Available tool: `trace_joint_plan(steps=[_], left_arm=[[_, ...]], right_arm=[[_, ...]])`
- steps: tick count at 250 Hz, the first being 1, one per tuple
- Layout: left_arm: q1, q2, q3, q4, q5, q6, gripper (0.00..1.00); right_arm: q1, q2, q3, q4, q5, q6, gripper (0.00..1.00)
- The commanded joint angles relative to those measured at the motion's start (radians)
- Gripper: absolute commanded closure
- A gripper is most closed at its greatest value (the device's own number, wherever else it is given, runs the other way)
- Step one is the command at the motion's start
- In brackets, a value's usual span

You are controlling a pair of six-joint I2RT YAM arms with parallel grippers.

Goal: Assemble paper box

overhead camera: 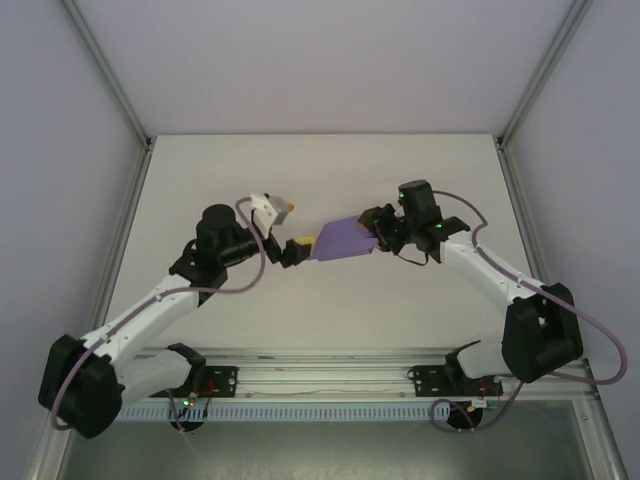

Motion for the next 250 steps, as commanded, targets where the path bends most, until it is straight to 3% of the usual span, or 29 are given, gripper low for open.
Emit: trace_joint_plan(steps=[1,37,75,125,182,250], left_arm=[[-0.063,-0.011,0.024,-0.217,-0.104,0.275,0.0],[-0.143,0.043,0.124,-0.451,-0.185,0.449,0.0],[-0.155,0.108,0.153,-0.445,-0.35,0.495,0.0],[-0.155,0.122,0.136,-0.386,-0.34,0.527,0.0],[-0.163,0.171,0.164,-0.362,-0.305,0.554,0.01],[-0.164,0.19,0.183,-0.361,-0.261,0.589,0.15]], right_arm=[[-0.048,0.005,0.015,-0.062,-0.206,0.202,0.67],[-0.057,0.045,0.049,-0.061,-0.344,0.264,0.71],[-0.057,0.047,0.088,-0.162,-0.342,0.214,0.69],[-0.058,0.041,0.007,-0.001,-0.393,0.356,0.69],[-0.055,0.057,0.037,-0.066,-0.429,0.318,0.68],[-0.048,0.06,0.018,-0.057,-0.451,0.318,0.69]])
